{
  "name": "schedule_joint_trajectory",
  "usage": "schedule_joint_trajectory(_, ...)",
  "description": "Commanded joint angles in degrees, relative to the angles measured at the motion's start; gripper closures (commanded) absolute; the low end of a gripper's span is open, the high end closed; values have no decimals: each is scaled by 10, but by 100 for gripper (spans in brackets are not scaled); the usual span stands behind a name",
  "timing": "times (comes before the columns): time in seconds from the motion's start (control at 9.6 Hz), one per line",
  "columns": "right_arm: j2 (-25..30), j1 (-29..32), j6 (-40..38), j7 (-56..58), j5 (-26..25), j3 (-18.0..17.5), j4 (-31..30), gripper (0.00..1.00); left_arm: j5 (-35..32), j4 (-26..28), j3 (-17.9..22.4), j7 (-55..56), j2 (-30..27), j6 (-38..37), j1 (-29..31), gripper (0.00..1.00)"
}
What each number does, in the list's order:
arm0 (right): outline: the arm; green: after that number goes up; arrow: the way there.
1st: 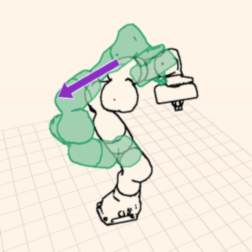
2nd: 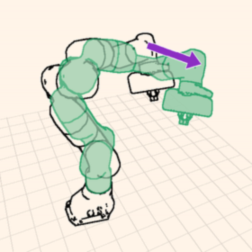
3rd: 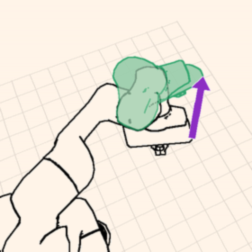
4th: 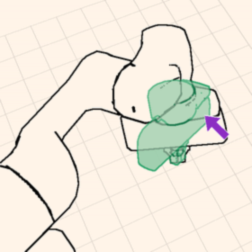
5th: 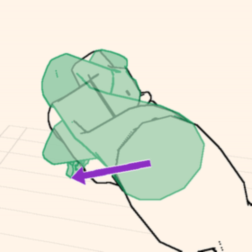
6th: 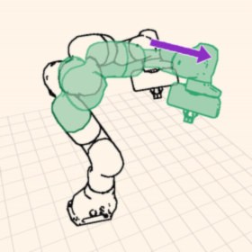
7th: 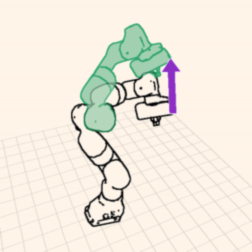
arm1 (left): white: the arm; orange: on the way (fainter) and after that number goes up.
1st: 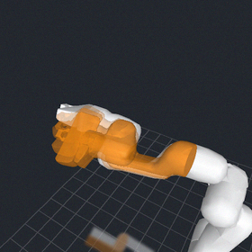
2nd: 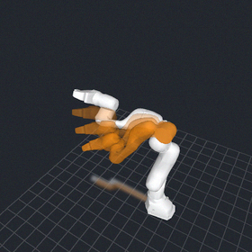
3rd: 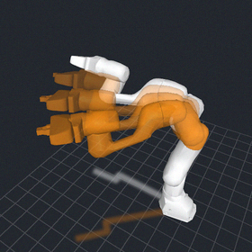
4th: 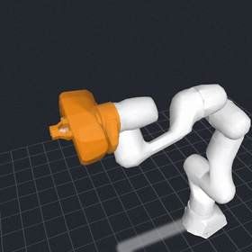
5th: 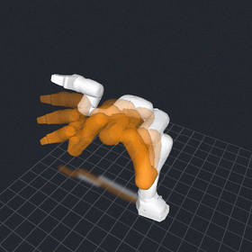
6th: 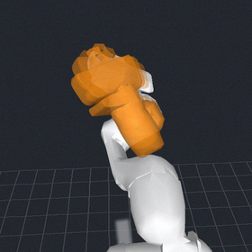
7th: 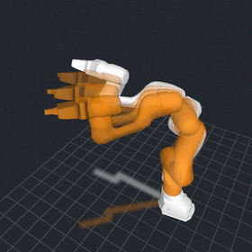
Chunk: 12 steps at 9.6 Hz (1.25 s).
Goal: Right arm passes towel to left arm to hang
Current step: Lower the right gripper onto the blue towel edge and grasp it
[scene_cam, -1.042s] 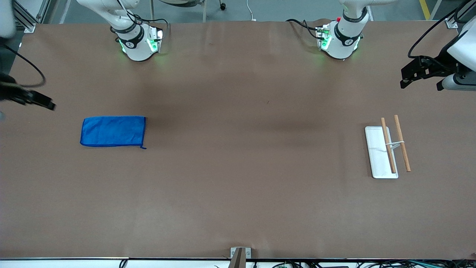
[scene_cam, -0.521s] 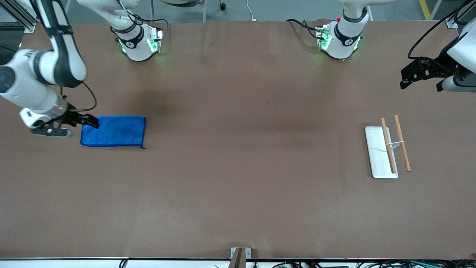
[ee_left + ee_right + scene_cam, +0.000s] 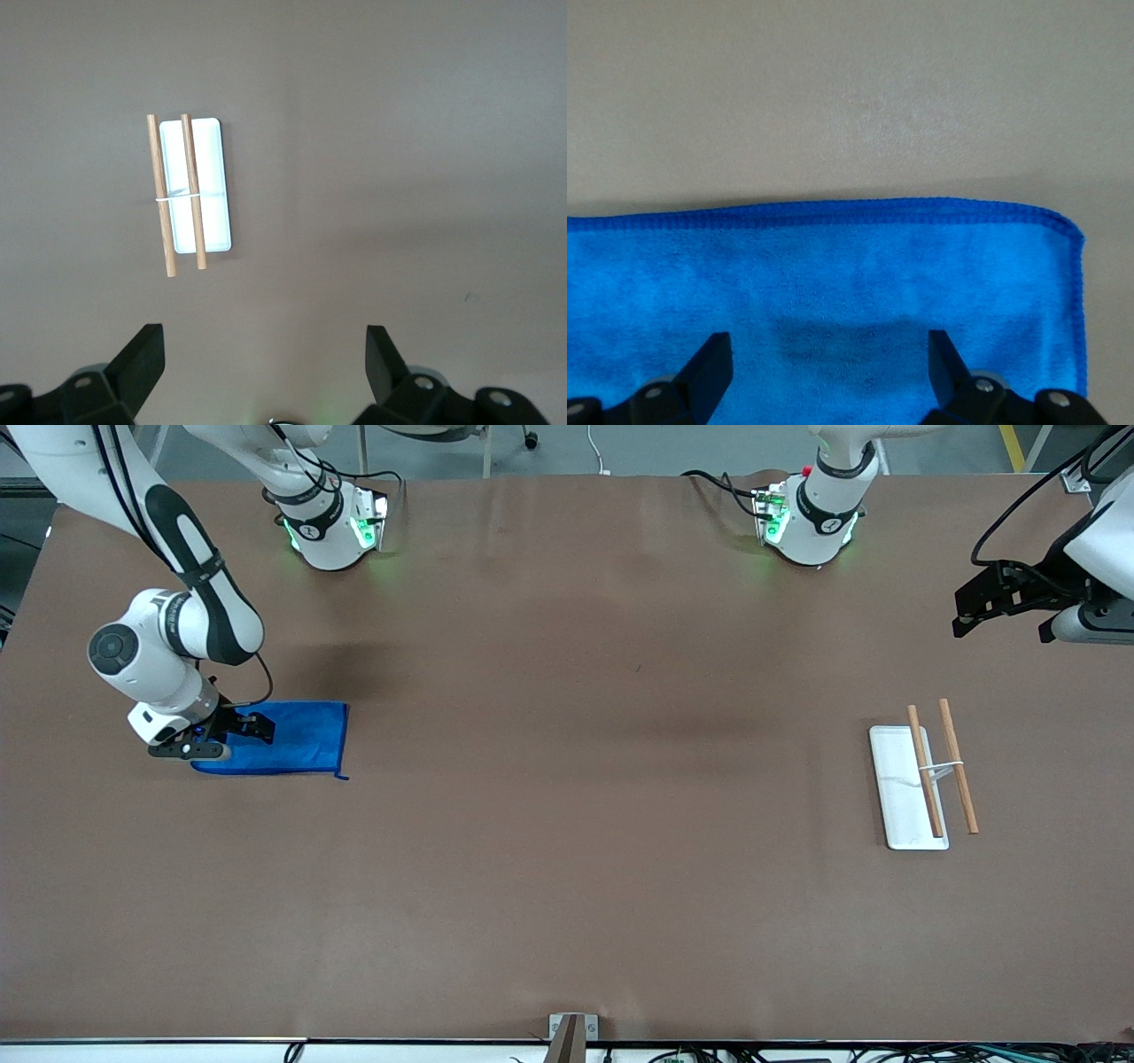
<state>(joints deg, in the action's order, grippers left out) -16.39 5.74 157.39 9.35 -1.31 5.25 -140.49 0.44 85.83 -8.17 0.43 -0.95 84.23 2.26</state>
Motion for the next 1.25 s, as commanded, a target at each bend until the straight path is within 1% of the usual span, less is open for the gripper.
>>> schedule_joint_trajectory(0.0, 3, 5, 12, 4, -8, -3, -17, 7, 10, -1, -3, -15, 17, -8, -4, 0)
schedule_joint_trajectory(0.21, -7, 6, 19, 4, -7, -3, -16, 15, 10, -1, -8, -17, 17, -8, -3, 0)
schedule_joint_trajectory(0.42, -17, 5, 34, 3, -6, -4, -16, 16, 10, -1, -8, -16, 17, -8, -3, 0)
schedule_joint_trajectory(0.52, -22, 6, 37, 3, -6, -4, -17, 18, 10, -1, -8, -17, 17, -8, -2, 0)
schedule_joint_trajectory(0.62, -23, 4, 41, 3, -6, -4, -17, 24, 10, -1, -8, -17, 17, -8, 1, 0)
schedule_joint_trajectory(0.73, -25, 4, 42, 3, -6, -4, -17, 35, 10, -1, -8, -16, 17, -8, 2, 0)
schedule_joint_trajectory(0.83, -24, 4, 38, -2, -6, -4, -17, 70, 4, -1, -8, -14, 17, -8, 0, 0)
schedule_joint_trajectory(0.94, -22, 3, 28, -6, -4, -5, -16, 90, 4, -1, -8, -14, 17, -8, 0, 0)
schedule_joint_trajectory(1.04, -8, 1, -20, -16, 0, -6, -9, 99, 4, -1, -7, -15, 17, -8, 2, 0)
schedule_joint_trajectory(1.15, 16, -4, -80, -39, 0, -7, 9, 100, 4, -1, -7, -15, 17, -8, 2, 0)
